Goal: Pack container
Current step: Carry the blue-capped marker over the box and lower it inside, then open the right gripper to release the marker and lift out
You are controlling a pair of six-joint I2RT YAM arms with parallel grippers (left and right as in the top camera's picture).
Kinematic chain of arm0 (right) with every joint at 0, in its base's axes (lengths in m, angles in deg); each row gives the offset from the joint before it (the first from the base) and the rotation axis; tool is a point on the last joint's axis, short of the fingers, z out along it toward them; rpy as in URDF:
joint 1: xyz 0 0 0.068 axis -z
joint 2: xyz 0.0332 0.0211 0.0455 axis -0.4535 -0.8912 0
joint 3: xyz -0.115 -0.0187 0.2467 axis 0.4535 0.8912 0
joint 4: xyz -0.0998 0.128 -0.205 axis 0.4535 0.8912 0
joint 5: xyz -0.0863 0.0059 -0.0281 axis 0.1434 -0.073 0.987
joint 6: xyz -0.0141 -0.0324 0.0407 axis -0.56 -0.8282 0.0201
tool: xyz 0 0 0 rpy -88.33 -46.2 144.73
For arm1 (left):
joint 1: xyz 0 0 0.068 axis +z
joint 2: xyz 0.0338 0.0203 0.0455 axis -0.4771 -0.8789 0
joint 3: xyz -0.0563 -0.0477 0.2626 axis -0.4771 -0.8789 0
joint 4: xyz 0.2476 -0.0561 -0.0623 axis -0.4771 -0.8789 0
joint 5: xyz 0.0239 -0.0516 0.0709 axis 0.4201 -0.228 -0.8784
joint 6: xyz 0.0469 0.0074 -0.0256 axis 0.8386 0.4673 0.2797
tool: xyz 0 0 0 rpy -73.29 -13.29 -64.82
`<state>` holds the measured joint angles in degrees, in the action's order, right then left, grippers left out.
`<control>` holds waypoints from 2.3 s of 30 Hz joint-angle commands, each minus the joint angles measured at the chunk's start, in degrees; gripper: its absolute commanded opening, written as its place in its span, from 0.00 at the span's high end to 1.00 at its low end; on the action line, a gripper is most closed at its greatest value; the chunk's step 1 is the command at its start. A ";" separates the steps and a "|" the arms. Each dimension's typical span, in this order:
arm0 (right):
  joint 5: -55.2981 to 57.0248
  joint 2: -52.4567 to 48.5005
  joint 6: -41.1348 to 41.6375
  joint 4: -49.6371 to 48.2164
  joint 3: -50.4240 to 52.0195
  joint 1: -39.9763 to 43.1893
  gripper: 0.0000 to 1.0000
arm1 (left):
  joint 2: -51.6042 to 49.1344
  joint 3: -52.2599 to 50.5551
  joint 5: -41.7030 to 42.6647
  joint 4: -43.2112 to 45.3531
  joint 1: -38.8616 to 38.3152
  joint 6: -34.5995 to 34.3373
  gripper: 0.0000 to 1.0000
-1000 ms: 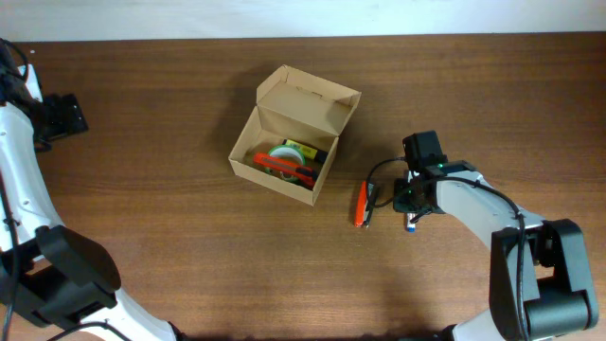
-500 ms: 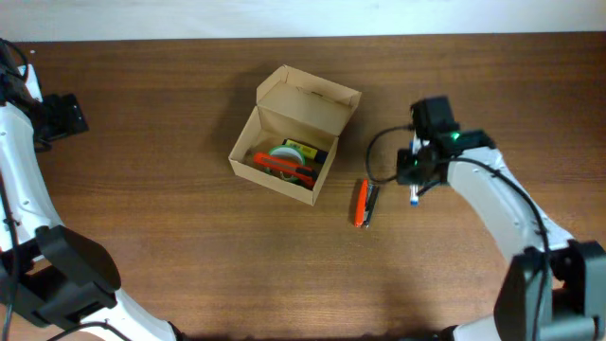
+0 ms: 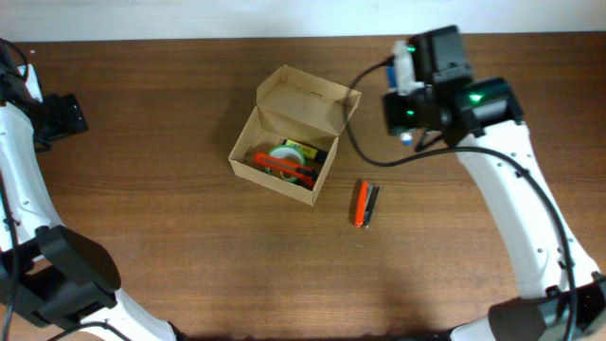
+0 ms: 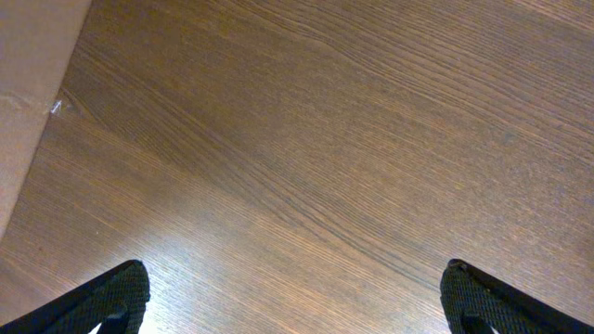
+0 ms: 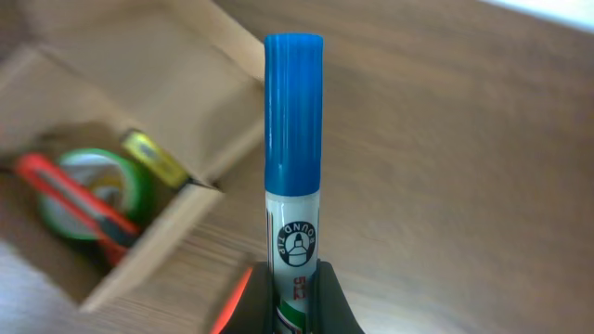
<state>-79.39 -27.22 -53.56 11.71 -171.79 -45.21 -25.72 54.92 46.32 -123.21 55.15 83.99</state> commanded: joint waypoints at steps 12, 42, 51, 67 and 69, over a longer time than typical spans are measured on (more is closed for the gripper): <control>2.40 -22.88 -6.95 8.76 -12.35 -8.00 0.96 | 0.42 -0.50 0.59 -0.02 0.04 1.09 0.00; 0.26 -25.92 -18.47 -0.50 -12.57 -20.35 0.97 | 0.42 -0.50 0.59 -0.02 0.04 1.09 0.00; 0.26 -28.83 -17.79 -1.86 -12.96 -18.29 0.97 | 0.42 -0.50 0.59 -0.02 0.04 1.09 0.00; -0.22 -33.77 -18.05 -3.13 -13.57 -16.17 0.97 | 0.42 -0.50 0.59 -0.02 0.04 1.09 0.00; -0.31 -34.56 -18.03 -3.15 -13.57 -16.17 0.97 | 0.42 -0.50 0.59 -0.02 0.04 1.09 0.00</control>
<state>-79.24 -60.46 -72.07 8.45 -183.74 -61.60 -25.72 54.92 46.32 -123.21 55.15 83.99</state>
